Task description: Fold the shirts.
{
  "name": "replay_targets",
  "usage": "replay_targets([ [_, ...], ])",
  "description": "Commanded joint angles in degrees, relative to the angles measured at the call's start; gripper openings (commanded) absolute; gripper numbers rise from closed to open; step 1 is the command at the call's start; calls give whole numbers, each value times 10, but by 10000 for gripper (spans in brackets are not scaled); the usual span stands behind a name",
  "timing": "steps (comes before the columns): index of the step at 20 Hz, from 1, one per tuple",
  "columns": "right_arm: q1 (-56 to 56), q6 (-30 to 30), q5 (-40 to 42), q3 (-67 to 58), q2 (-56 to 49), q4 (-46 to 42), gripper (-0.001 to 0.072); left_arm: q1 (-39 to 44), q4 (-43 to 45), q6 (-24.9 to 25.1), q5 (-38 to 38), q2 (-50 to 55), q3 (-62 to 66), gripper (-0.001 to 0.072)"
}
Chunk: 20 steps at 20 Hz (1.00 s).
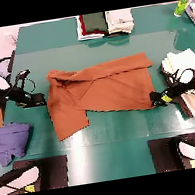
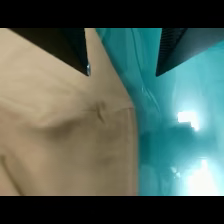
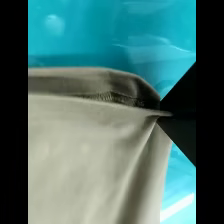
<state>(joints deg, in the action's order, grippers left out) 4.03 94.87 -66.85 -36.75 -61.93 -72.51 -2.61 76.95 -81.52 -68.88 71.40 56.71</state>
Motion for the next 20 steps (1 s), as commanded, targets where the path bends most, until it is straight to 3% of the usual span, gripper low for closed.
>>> replay_targets([
  [1,0,0,-7,-1,11,3,16,0,2,10,-3,31,0,508],
  [5,0,0,-13,-1,-12,6,16,6,-46,10,9,65,0,507],
  [14,0,0,-1,-1,28,3,16,43,-31,-10,25,95,0,494],
  [15,0,0,0,-1,32,3,16,43,-30,-10,25,95,0,384],
  [16,0,0,-2,-1,36,4,16,43,-31,-10,25,95,0,145],
  [17,0,0,-2,-1,39,4,16,43,-31,-9,26,95,0,26],
  [20,0,-12,-3,-12,51,4,16,43,-30,-9,31,84,9,25],
])
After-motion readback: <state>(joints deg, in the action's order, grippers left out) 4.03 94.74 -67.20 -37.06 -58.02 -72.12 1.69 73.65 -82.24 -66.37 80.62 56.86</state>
